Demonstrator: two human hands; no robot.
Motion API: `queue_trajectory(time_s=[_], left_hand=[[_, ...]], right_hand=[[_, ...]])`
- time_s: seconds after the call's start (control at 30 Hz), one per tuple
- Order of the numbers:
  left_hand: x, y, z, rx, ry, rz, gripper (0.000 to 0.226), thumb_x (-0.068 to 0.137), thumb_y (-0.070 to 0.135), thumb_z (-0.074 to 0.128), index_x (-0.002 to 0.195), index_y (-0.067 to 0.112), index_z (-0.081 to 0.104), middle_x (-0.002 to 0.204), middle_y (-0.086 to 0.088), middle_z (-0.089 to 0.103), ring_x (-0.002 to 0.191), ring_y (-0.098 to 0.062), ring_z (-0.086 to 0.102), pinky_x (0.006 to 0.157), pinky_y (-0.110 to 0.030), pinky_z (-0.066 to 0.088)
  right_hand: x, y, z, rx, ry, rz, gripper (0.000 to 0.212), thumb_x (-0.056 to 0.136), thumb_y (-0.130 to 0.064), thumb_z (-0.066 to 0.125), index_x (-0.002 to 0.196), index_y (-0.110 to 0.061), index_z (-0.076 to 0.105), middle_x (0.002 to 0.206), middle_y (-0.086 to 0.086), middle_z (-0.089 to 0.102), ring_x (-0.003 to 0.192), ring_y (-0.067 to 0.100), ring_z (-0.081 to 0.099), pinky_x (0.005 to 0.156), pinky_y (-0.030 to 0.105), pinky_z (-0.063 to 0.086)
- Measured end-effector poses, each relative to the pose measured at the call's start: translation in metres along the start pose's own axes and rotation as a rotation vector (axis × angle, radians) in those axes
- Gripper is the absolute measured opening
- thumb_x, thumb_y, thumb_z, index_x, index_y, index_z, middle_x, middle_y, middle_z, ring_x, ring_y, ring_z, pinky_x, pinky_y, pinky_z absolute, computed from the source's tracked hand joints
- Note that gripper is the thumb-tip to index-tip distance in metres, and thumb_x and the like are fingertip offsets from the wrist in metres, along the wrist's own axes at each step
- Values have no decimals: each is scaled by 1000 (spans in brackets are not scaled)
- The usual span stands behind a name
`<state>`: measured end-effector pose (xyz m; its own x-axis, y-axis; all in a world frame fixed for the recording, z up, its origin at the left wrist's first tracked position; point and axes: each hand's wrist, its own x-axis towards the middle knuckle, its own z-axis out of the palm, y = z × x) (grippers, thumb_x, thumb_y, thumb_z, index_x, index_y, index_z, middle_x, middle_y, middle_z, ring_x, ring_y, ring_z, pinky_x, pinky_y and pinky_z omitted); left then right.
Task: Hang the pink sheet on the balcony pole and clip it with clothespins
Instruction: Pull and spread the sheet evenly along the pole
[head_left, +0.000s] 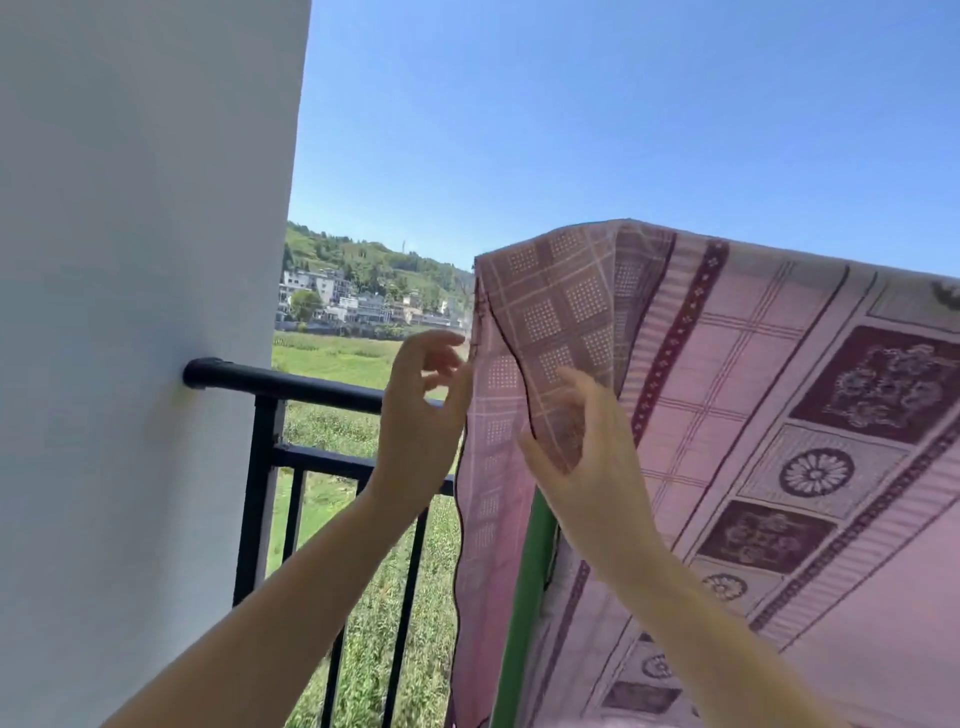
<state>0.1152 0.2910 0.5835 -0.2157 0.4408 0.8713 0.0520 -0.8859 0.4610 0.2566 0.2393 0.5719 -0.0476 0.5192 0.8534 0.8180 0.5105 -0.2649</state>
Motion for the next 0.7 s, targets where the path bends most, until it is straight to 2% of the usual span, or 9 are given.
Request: queue_trajectory(time_s=[0.07, 0.13, 0.2, 0.27, 0.33, 0.43, 0.53, 0.63, 0.7], left_hand=[[-19, 6, 5, 52, -47, 66, 17, 88, 2, 53, 96, 17, 51, 85, 7, 56, 80, -1, 56, 77, -13, 47], [-30, 7, 15, 17, -102, -98, 17, 90, 4, 51, 98, 19, 51, 90, 4, 59, 83, -4, 58, 80, -21, 51], [-34, 6, 23, -77, -137, -314, 20, 91, 7, 49, 108, 17, 51, 91, 5, 58, 81, -7, 58, 79, -28, 54], [-36, 8, 28, -96, -217, -415, 27, 91, 14, 51, 118, 17, 49, 91, 7, 56, 77, -3, 55, 74, -19, 51], [-37, 11, 32, -132, -304, -486, 19, 89, 21, 56, 106, 28, 51, 89, 6, 56, 79, -4, 54, 70, -16, 48], [-36, 18, 33, -176, -382, -524, 7, 85, 19, 62, 84, 27, 62, 77, 5, 58, 70, -5, 52, 64, -13, 42], [-35, 24, 26, -234, -346, -458, 14, 83, 12, 63, 74, 21, 69, 60, 9, 56, 56, 0, 47, 57, -11, 39], [-32, 31, 15, -370, -229, -417, 16, 84, 10, 60, 75, 21, 68, 62, 6, 57, 61, -6, 47, 60, -16, 41], [-26, 34, 10, -454, -171, -425, 18, 87, 9, 56, 74, 19, 65, 63, 9, 62, 63, -7, 53, 63, -19, 46]], right_hand=[[-15, 18, 3, -99, 54, 17, 59, 82, -52, 55, 128, -23, 34, 122, -6, 45, 117, 8, 39, 106, 37, 36], [-21, 31, 4, -118, 31, 92, 63, 78, -57, 55, 127, -21, 34, 124, -4, 40, 119, 10, 35, 105, 31, 31], [-22, 36, 3, -55, -67, 251, 49, 80, -47, 60, 118, -22, 44, 114, -7, 47, 109, 10, 44, 92, 19, 37], [-23, 38, 1, 100, -149, 342, 7, 85, -29, 61, 88, -26, 55, 86, -8, 59, 83, 11, 55, 66, 8, 40], [-25, 39, -6, 146, -159, 299, 25, 89, -19, 57, 67, -29, 50, 67, -7, 58, 63, 4, 52, 55, 8, 39], [-22, 36, -24, 231, -244, 287, 22, 89, -21, 56, 68, -20, 54, 64, -5, 57, 56, -1, 49, 57, 13, 40], [-15, 19, -42, 447, -346, 249, 15, 86, -17, 59, 72, -12, 58, 60, -13, 58, 58, 0, 51, 60, 13, 42], [-5, -3, -52, 641, -269, 209, 13, 86, -12, 56, 73, -13, 57, 54, -11, 57, 50, -1, 50, 51, 8, 41], [-3, -9, -42, 598, -213, 186, 9, 87, -18, 57, 78, -18, 56, 64, -4, 59, 55, 8, 53, 53, 18, 45]])
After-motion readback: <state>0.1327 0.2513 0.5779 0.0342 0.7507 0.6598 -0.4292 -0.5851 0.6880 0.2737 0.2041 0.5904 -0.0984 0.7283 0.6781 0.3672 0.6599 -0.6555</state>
